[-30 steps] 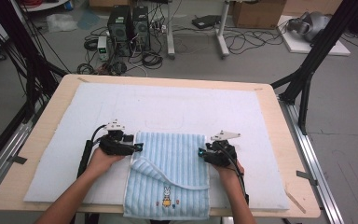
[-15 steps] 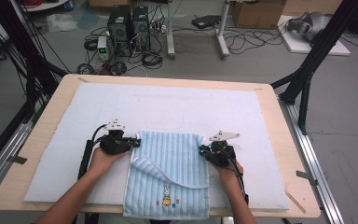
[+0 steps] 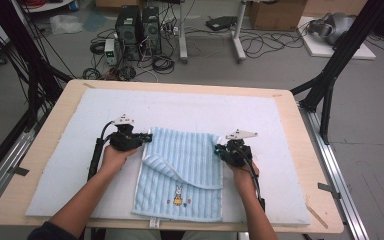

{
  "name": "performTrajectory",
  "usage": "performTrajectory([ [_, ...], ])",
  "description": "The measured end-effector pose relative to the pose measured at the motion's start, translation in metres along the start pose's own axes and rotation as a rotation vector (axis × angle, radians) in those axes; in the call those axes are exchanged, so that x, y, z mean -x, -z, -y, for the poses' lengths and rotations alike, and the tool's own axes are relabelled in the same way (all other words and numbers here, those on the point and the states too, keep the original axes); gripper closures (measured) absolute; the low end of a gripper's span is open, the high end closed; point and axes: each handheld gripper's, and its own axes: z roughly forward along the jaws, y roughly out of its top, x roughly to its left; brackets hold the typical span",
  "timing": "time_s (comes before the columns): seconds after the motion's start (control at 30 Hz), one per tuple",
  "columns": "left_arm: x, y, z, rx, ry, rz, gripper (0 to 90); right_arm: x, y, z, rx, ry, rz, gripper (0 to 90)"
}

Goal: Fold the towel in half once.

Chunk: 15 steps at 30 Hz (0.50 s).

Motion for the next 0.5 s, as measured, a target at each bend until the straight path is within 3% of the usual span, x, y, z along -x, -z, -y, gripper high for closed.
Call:
performTrajectory([
  [0.03,-0.001,-0.002,-0.001,0.026,0.000,-0.010,84.9,0.001,-0.002,-0.002,-0.002,0.004,0.008,84.5],
  [0.1,-0.004,-0.006,-0.004,0.006,-0.003,-0.016,85.0,0.005,-0.007,-0.006,0.002,0.000,0.022,84.5],
  [0.23,-0.009,-0.012,-0.012,0.038,-0.009,-0.046,85.0,0.010,-0.016,-0.014,0.006,-0.011,0.043,84.5],
  [0.3,-0.013,-0.016,-0.015,0.019,-0.013,-0.051,85.0,0.013,-0.019,-0.020,0.010,-0.012,0.057,84.5],
  [0.5,-0.019,-0.021,-0.029,0.036,-0.022,-0.066,85.0,0.018,-0.027,-0.035,0.020,-0.017,0.092,84.5],
])
